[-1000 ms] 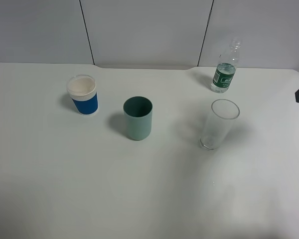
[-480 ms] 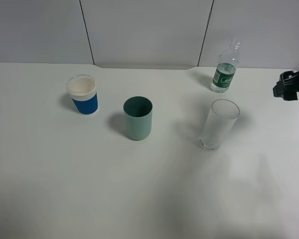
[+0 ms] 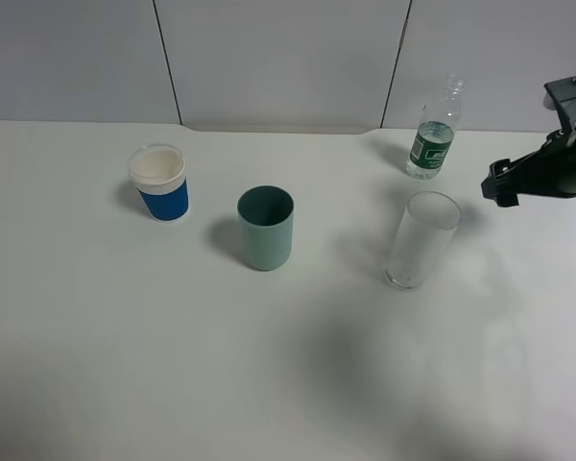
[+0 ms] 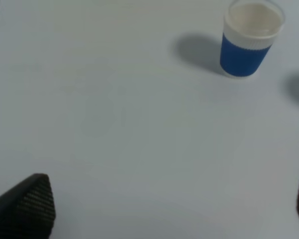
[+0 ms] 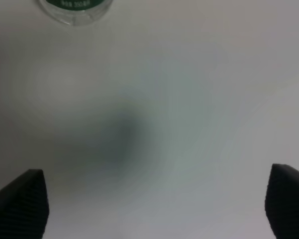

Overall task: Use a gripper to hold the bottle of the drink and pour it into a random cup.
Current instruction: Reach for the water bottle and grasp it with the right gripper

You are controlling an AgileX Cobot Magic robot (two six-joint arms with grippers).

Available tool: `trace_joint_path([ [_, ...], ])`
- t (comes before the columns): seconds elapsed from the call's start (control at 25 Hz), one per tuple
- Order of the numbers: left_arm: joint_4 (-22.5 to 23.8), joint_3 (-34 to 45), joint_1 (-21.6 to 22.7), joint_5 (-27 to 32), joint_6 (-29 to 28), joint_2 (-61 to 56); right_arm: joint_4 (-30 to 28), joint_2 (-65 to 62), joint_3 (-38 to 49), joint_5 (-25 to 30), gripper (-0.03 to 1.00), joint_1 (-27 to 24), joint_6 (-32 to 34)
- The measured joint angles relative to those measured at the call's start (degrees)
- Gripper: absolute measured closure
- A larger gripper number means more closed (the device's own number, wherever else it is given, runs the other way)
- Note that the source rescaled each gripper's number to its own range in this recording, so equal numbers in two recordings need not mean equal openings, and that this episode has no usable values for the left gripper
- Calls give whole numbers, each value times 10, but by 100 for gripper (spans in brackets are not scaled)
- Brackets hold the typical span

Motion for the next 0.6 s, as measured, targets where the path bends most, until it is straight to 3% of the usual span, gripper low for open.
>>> trace_joint_path([
  [0.24, 0, 0, 0, 0, 0, 0, -57, 60, 0, -118, 5, 0, 1],
  [0.6, 0, 0, 0, 0, 0, 0, -80, 119, -1, -277, 5, -26, 1],
])
